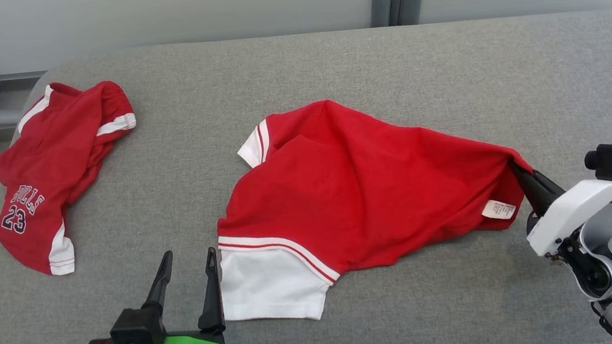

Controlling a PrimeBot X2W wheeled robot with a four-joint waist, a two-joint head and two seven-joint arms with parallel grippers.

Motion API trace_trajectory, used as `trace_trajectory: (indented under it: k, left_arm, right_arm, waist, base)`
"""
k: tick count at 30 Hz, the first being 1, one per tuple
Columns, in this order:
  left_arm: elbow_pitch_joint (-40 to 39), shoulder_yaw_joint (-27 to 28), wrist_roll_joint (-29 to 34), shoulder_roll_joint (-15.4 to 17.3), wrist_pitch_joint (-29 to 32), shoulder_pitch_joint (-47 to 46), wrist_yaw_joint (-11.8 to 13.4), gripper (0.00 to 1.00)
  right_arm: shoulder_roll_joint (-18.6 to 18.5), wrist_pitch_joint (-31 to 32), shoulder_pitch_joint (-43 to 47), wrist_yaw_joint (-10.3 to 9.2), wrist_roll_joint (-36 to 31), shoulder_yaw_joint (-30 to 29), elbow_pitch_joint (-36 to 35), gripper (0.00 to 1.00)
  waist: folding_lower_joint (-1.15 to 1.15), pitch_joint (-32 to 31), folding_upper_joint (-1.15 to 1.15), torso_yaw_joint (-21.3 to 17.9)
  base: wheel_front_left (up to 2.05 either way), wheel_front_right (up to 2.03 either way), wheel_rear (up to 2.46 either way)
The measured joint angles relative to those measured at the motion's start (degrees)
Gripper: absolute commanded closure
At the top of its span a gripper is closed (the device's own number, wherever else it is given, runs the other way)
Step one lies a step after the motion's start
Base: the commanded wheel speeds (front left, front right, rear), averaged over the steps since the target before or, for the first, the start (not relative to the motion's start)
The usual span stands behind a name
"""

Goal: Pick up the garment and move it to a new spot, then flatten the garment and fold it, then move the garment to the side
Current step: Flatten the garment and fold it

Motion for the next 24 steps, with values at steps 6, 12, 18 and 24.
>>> trace_trajectory:
  k: [6, 12, 18, 24]
  left_arm:
    - [0.3, -0.6, -0.3, 0.0, 0.0, -0.1, 0.0, 0.00]
    - [0.4, -0.8, -0.5, 0.0, 0.0, -0.4, 0.0, 0.00]
    - [0.4, -0.2, -0.5, 0.0, 0.0, -0.4, 0.2, 0.00]
    - [-0.8, 0.7, -0.5, 0.0, 0.0, -0.2, 0.2, 0.00]
  right_arm:
    - [1.1, -3.3, -4.2, 0.00, -7.9, -1.1, 8.8, 0.00]
    - [3.6, -8.6, -6.5, 0.00, -12.7, -2.4, 14.8, 0.00]
    - [4.3, -11.5, -7.0, 0.00, -15.9, -3.9, 17.8, 0.00]
    - [5.4, -12.9, -4.6, 0.00, -16.7, -5.1, 13.7, 0.00]
  waist:
    - [0.00, 0.7, 0.00, 0.2]
    - [0.00, 1.0, 0.00, 0.4]
    - [0.00, 0.9, 0.00, -0.5]
    - [0.00, 0.7, 0.00, -1.6]
  base:
    - [0.00, 0.00, 0.00]
    - [0.00, 0.00, 0.00]
    - [0.00, 0.00, 0.00]
    - [0.00, 0.00, 0.00]
